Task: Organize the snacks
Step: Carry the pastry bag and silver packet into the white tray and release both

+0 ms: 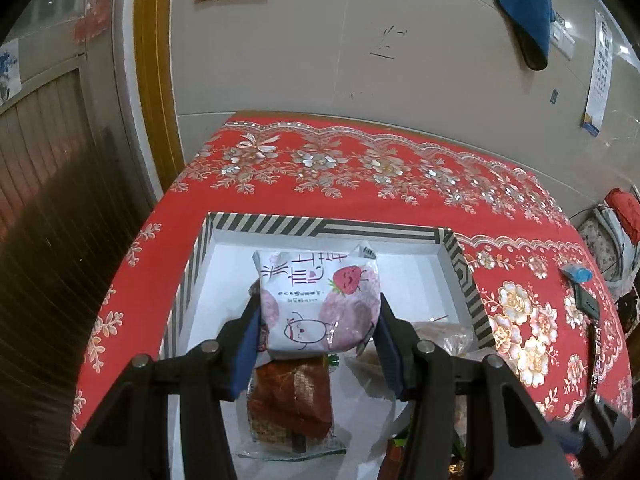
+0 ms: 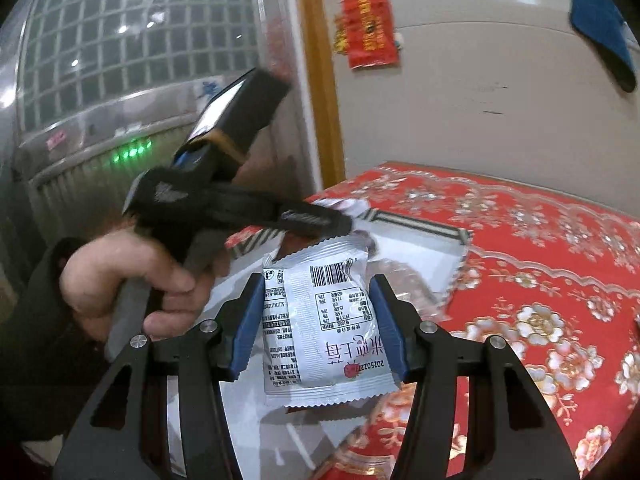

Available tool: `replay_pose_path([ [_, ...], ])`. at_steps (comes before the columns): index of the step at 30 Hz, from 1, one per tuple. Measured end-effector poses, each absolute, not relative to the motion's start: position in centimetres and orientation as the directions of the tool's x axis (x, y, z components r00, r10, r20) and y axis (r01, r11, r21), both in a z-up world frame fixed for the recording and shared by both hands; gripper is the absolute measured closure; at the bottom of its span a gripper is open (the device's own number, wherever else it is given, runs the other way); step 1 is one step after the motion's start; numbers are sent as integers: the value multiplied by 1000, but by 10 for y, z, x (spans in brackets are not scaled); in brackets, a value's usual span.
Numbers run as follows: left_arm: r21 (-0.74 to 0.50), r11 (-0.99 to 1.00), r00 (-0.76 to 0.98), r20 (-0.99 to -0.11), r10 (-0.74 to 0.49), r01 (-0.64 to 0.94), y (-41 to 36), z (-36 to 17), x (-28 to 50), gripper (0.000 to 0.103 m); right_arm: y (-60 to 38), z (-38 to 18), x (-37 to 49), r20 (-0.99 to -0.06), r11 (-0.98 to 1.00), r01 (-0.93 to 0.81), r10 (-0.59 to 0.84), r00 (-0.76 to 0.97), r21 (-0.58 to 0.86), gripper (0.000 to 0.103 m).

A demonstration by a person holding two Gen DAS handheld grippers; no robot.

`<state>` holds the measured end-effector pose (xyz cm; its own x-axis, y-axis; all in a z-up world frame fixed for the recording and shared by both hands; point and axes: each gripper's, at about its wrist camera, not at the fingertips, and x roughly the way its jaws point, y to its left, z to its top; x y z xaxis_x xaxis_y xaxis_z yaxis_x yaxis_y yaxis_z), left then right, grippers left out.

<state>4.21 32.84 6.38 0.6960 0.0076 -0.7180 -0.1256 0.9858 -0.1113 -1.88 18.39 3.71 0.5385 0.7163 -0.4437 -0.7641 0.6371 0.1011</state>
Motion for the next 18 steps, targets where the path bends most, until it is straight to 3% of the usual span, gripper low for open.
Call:
replay_pose_path([
  [18,-111,984,694,-720,15,-137,329,63,42,48,196,35,-29,-468,610,-791,711,525,39,50],
])
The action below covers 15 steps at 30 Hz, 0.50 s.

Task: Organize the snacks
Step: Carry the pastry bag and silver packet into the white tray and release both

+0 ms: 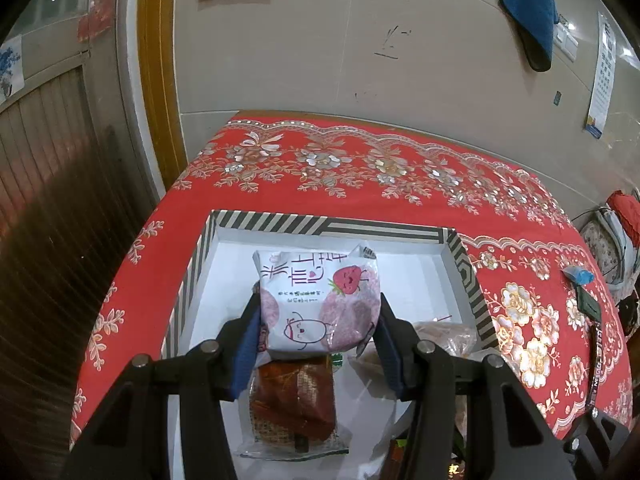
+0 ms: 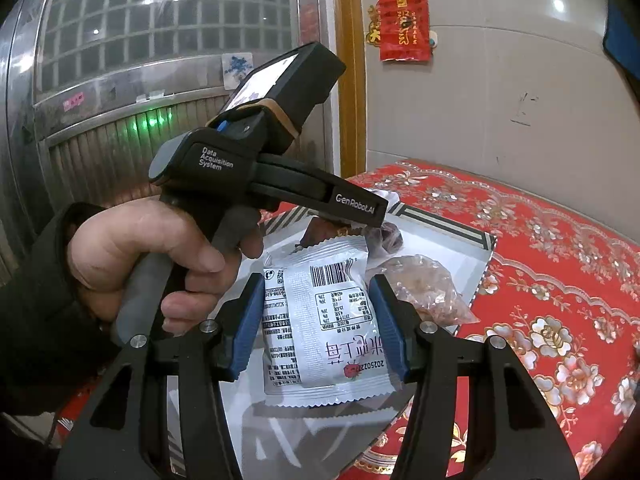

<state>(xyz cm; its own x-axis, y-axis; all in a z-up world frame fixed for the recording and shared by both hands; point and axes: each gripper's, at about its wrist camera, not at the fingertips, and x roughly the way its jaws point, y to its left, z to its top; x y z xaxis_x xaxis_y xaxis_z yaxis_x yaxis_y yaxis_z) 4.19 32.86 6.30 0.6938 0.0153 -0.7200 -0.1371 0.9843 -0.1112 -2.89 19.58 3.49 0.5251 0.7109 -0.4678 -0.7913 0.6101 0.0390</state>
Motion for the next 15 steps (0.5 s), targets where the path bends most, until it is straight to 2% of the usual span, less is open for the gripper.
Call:
replay_pose_path([
  [15,-110,984,694,-720,17,-138,329,63,43,48,198,35,-30,-471,609,-793,707,527,28,50],
])
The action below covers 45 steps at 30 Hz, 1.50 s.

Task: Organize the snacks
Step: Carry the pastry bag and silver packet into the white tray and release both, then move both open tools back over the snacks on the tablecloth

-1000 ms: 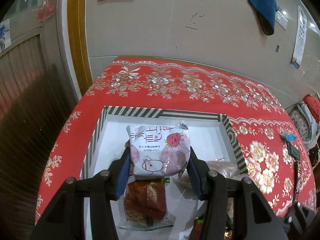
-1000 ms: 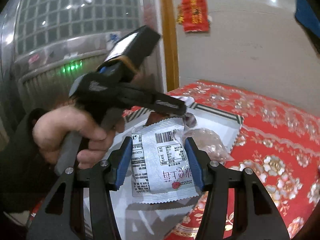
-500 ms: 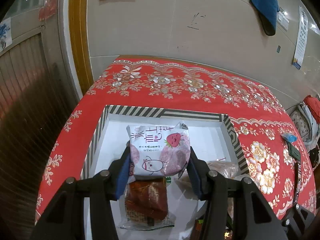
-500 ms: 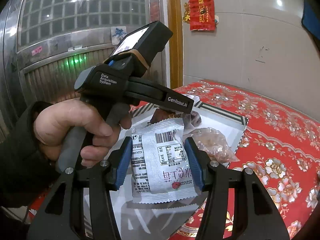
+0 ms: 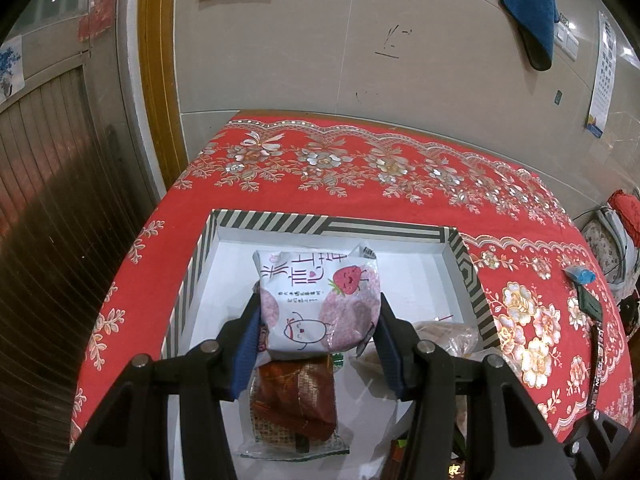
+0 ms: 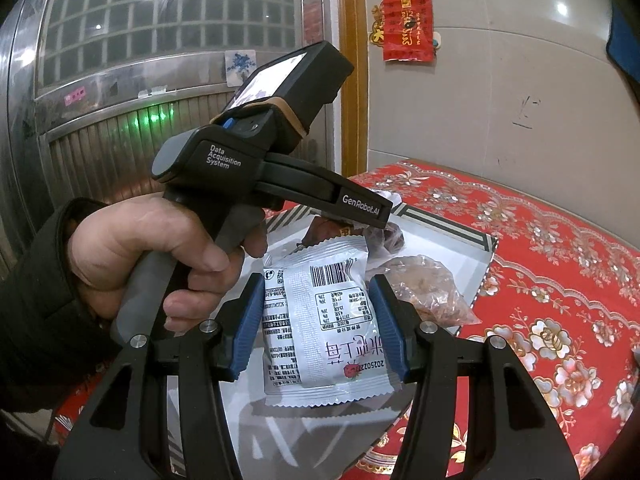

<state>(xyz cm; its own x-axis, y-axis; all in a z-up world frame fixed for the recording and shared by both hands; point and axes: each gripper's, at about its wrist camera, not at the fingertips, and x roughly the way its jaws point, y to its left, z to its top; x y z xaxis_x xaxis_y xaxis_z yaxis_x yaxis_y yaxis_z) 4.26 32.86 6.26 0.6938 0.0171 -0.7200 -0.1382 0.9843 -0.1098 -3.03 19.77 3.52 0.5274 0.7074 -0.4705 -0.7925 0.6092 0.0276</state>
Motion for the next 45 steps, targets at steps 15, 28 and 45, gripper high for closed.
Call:
replay_pose_path([
  [15,-113,983,697,-717,18,-143,330,62,43,45,198,35,-31,-471,611,-791,706,529,27,50],
  [28,-121,980,702,-712,26,-159,333,63,42,20,196,36,-31,-469,609,-793,707,529,24,44],
  [45,-178,969,742,-670,6,-168,339,75,34,16,174,41,-24,-403,674,-738,686,606,35,44],
])
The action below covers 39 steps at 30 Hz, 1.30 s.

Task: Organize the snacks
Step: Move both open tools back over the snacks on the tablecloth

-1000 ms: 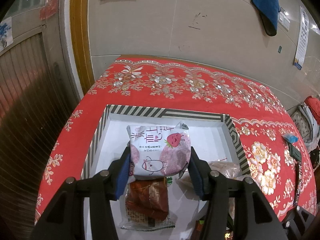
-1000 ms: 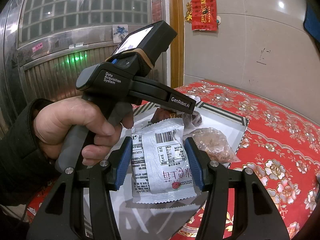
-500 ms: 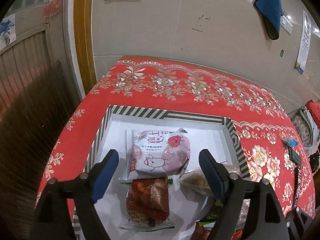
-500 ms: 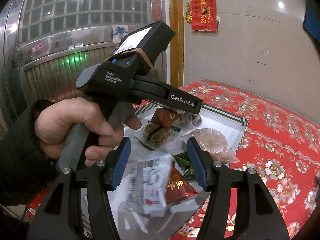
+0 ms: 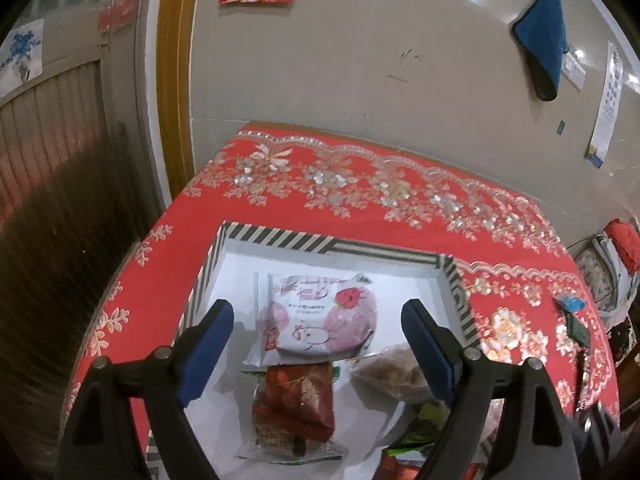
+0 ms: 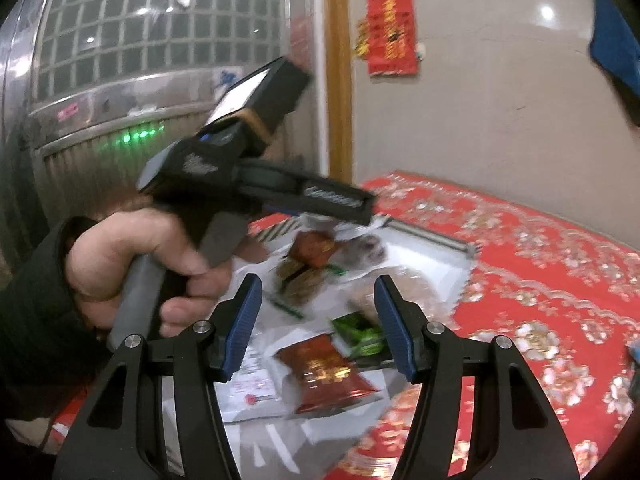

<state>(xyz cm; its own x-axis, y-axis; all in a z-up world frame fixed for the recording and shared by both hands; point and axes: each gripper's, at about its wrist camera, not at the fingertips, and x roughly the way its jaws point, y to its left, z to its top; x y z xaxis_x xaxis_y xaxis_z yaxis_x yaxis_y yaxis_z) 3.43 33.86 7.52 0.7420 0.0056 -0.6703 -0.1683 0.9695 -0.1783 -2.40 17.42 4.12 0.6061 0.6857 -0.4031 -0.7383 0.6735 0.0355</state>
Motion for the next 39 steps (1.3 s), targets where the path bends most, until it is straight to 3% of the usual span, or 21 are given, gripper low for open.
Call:
replay_pose_path([
  [6,-196,971,765,-643,-21,-138,312,96,29,9,108,56,-1,-365,799,-582,592,719,149,44],
  [13,-131,990,774,-622,-121,49,208,117,11,3,-11,58,23,-420,904,-383,427,801,188,44],
  [20,8,960,686,-701,-195,281,68,78,14,3,-142,31,22,-537,957,-129,255,804,261,44],
  [25,84,927,645,-741,-187,366,-2,46,14,3,-192,19,27,-508,900,-18,262,821,435,44],
  [27,108,918,640,-748,-178,382,-17,37,14,6,-197,20,28,-506,903,7,234,830,429,44],
  [29,135,910,630,-760,-159,393,-26,30,15,20,-198,22,28,-497,903,10,227,837,429,44],
  [32,170,910,624,-773,-115,378,-30,21,17,33,-197,24,25,-489,899,-2,241,838,438,44],
  [34,180,912,618,-780,-96,369,-33,16,21,35,-197,24,22,-487,896,-8,248,837,443,44],
  [39,71,909,584,-786,-203,412,-30,19,20,33,-195,23,22,-486,896,-11,251,837,445,44],
])
